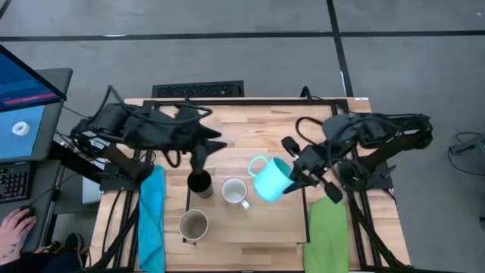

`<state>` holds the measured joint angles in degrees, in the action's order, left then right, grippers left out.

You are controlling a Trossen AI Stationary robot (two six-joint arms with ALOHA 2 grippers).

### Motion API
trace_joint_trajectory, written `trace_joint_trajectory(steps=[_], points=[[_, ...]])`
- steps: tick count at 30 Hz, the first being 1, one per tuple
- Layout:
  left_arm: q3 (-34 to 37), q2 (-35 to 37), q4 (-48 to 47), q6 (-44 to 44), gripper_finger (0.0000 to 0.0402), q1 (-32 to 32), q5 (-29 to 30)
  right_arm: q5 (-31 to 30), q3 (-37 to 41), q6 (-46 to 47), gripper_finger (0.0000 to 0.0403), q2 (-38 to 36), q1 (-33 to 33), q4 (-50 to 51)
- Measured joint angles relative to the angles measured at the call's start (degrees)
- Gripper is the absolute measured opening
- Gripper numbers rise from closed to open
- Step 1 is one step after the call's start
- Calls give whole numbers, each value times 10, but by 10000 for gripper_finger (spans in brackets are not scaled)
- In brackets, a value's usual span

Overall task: Stack small to large cups/mugs on shelf
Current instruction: Put the blue mug on the shelf

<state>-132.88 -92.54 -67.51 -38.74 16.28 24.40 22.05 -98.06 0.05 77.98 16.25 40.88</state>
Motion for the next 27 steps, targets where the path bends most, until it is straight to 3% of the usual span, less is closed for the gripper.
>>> trace_joint_trajectory(steps=[5, 16, 27], points=[[0, -23, 17, -30, 181, 0, -19, -1, 0, -1, 24, 29, 10, 5], [0, -53, 31, -42, 181, 11, -126, -18, 0, -1, 28, 68, 35, 2], [0, -83, 35, -78, 181, 20, -167, -44, 0, -5, 32, 71, 56, -11]])
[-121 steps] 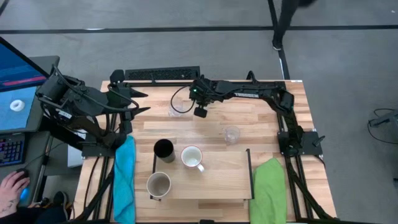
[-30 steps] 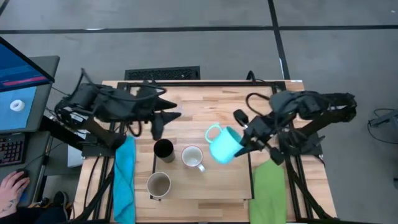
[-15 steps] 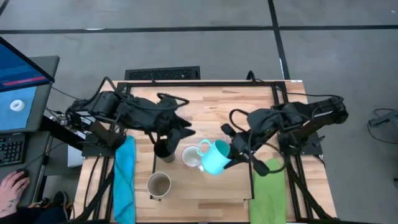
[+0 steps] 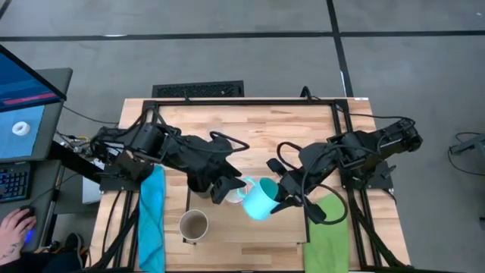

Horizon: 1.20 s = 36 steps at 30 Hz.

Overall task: Stack small to large cups/mugs on shelf
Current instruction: Put the blue mug on the shelf

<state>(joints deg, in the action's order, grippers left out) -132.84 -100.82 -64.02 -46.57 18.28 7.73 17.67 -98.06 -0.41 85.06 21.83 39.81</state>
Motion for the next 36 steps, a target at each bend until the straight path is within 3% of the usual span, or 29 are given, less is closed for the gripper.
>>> trace_joint_trajectory(steps=[8, 25, 29, 36], points=[[-1, -14, 8, 3, 181, 2, -50, 0, 0, -1, 28, 1, 4, -13], [-1, -24, 11, 23, 178, 3, -86, 0, 0, -11, 31, 1, 16, -31], [0, -24, 16, 26, 143, 4, -86, 0, 0, -11, 30, 1, 18, -31], [0, -24, 18, 26, 32, 3, -83, 2, 0, -11, 31, 1, 19, -40]])
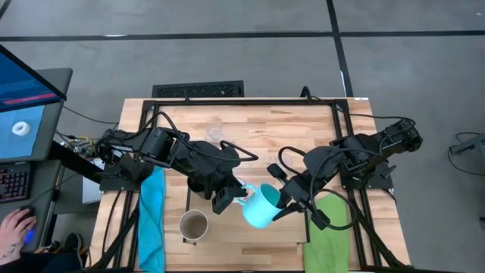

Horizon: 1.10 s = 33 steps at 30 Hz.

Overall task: Stack small to large cups/mugs on shelf
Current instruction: Put the blue mug on the shelf

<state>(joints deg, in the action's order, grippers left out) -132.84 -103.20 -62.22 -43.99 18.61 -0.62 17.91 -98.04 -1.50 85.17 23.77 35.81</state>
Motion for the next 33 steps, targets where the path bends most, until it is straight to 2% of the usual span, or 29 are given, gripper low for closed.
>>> trace_joint_trajectory(steps=[5, 10, 18, 22, 26, 33], points=[[0, 0, 3, -5, 32, 5, 4, -3, 0, 1, 40, 0, 6, -8], [0, 0, 4, 0, 37, 28, 36, -2, 0, 11, 51, 0, 6, -8], [0, 7, 2, 11, 34, 67, 78, -3, 0, 15, 99, -4, 27, -21], [0, 12, 1, 62, 33, 91, 95, -4, 0, 21, 131, -10, 42, -20], [0, 15, 14, 164, 35, 123, 157, -8, 0, 46, 154, -23, 64, -21], [0, 19, 34, 258, 26, 182, 237, -68, 0, 62, 160, -39, 117, -34]])
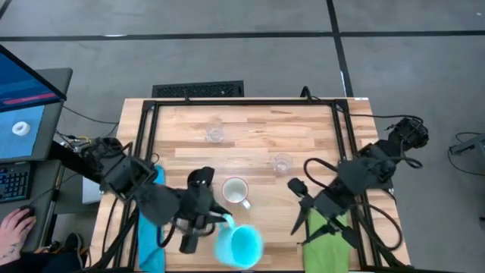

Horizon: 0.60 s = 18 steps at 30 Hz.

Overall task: Stack small to large cups/mugs on shelf
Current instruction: Put the blue mug on the shelf

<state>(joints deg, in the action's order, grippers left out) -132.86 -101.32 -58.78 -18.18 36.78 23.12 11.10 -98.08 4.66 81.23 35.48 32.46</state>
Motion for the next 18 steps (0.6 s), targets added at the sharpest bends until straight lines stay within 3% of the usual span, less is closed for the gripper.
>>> trace_joint_trajectory(steps=[4, 7, 13, 18], points=[[0, 0, 80, 59, 19, 33, 39, -28, 0, 3, 153, -5, 25, -27], [0, 5, 221, 142, 5, 37, -41, -45, 0, 4, 149, -4, 37, -43], [-1, 25, 180, 130, 3, 28, -6, -71, 0, 4, 141, -4, 45, -80], [5, 12, 174, 120, 2, 19, -10, -101, 0, 5, 133, -4, 47, -81]])
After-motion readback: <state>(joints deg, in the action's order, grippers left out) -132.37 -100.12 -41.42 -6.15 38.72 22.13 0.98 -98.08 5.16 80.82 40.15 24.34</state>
